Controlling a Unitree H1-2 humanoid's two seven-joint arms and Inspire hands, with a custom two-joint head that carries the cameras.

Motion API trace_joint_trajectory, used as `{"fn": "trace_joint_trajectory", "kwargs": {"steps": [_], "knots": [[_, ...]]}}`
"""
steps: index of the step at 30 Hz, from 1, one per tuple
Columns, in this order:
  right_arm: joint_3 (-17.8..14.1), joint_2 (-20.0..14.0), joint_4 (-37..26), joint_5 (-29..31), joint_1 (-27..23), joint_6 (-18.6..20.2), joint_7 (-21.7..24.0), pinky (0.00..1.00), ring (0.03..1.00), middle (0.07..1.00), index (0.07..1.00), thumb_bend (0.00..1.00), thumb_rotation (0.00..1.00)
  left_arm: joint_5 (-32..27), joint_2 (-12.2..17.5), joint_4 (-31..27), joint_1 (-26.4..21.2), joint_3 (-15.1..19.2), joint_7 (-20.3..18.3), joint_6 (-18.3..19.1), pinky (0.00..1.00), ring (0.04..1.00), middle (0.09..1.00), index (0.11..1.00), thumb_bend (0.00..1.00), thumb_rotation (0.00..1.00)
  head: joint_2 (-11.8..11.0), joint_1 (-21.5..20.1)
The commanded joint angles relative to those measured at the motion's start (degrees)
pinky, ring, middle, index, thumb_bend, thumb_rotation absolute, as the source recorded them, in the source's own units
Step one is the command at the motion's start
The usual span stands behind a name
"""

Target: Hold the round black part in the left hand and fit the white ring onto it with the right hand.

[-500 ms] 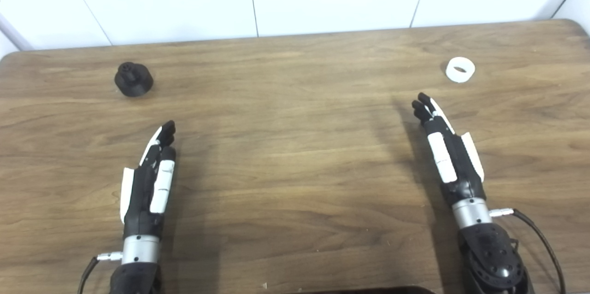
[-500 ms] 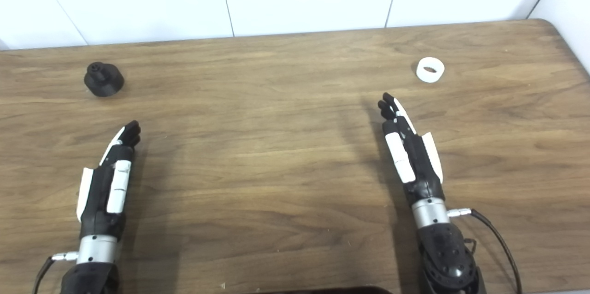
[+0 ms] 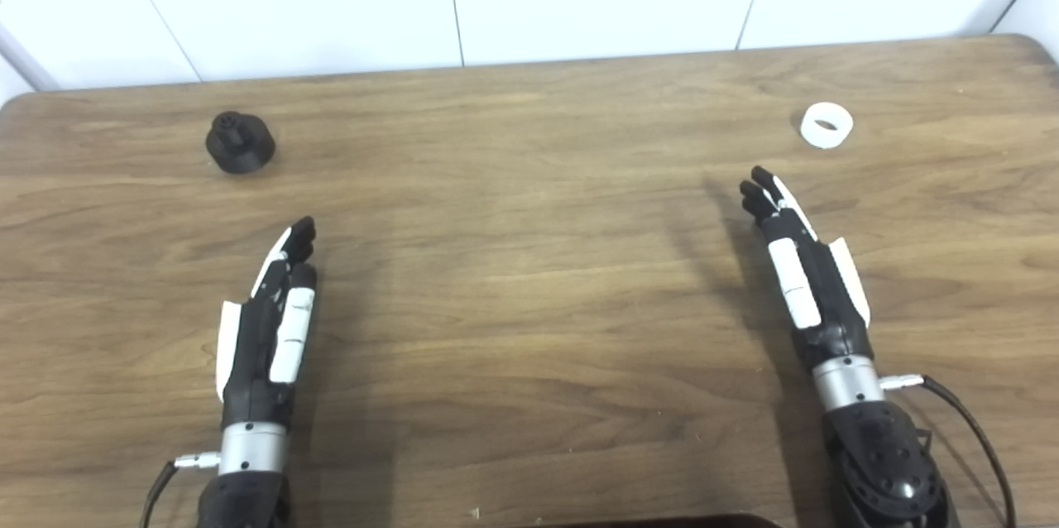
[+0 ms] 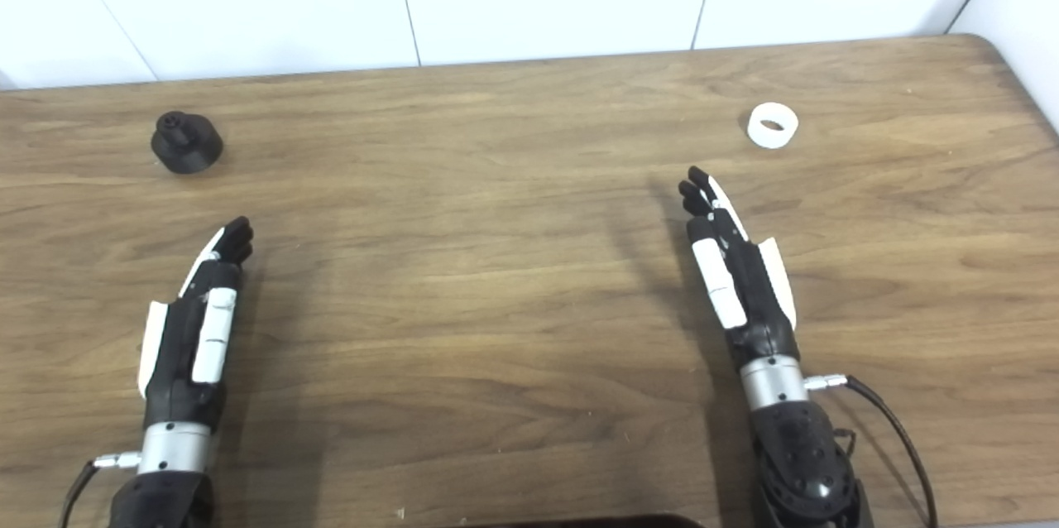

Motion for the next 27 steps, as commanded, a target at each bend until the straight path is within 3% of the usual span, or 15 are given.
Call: {"fn": "trace_joint_trajectory", "kwargs": {"steps": [1,16,21,27], "knots": [[-0.2,-1.6,1.1,1.1,1.2,-1.6,0.7,0.99,0.93,0.918,0.939,0.53,1.0,0.9,-1.6,0.7,0.1,-0.7,0.0,-1.4,0.99,0.947,0.931,0.916,0.58,0.91,-1.5,2.6],[-0.3,-4.3,10.0,2.5,-0.2,-8.8,0.8,1.0,0.938,0.923,0.956,0.5,1.0,4.1,-3.6,6.4,-0.4,-3.0,1.8,-5.0,0.98,0.96,0.945,0.936,0.63,0.9,-11.3,10.8],[-0.4,-4.7,11.6,5.2,-0.7,-9.5,1.8,1.0,0.96,0.939,0.968,0.5,1.0,3.6,-4.2,8.5,-0.9,-3.1,2.0,-7.0,0.97,0.959,0.943,0.933,0.62,0.87,-12.1,11.3],[-0.1,-5.0,11.3,4.7,-0.7,-9.3,2.0,1.0,0.965,0.945,0.976,0.43,1.0,4.5,-4.7,8.1,-0.6,-3.1,2.4,-6.9,1.0,0.974,0.951,0.93,0.6,0.88,-11.5,10.4]]}}
